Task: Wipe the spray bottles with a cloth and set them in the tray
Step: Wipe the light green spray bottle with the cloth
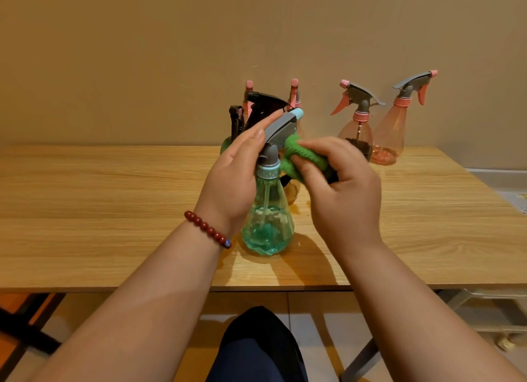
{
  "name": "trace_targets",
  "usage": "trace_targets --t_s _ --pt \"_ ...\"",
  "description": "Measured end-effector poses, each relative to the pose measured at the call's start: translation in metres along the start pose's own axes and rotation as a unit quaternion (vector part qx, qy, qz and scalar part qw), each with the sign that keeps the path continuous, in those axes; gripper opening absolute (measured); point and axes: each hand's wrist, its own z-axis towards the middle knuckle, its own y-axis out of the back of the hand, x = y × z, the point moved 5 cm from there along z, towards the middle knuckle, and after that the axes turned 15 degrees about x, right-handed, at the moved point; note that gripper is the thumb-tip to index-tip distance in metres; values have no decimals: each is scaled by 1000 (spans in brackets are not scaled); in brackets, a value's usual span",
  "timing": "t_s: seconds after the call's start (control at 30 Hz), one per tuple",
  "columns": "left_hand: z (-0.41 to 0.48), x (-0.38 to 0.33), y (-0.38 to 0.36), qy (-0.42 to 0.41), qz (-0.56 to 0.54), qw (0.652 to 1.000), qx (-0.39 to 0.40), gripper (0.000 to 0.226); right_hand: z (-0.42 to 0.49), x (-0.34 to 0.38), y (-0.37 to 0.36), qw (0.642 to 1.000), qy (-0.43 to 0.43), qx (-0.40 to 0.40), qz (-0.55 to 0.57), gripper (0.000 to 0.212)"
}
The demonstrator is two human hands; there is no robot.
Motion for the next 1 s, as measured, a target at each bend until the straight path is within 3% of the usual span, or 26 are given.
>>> trace_targets --t_s 0.13,0.27,0.33,0.47,0.6,0.83,0.93,1.0 --pt "-4 3 5 16 136 991 0 47 0 1 8 999 -17 -25 25 20" --pt "-14 7 12 29 179 983 9 56 -3 -4 5 997 -41 2 57 23" --pt "-25 16 15 39 172 984 9 57 -3 -6 6 996 -49 2 68 24" --pt "-47 42 15 113 160 981 1 36 5 -2 8 995 -41 -14 94 20" --pt "-47 52 15 114 81 990 -8 27 9 3 -10 997 5 19 79 20" --pt "-45 62 18 130 62 990 -6 60 -1 -20 -10 984 -34 79 158 24" --pt "-44 64 18 128 57 990 -8 55 -6 -26 -5 984 -44 106 137 22" --pt "-44 65 18 129 62 990 -4 53 -4 -26 2 985 -58 72 143 22"
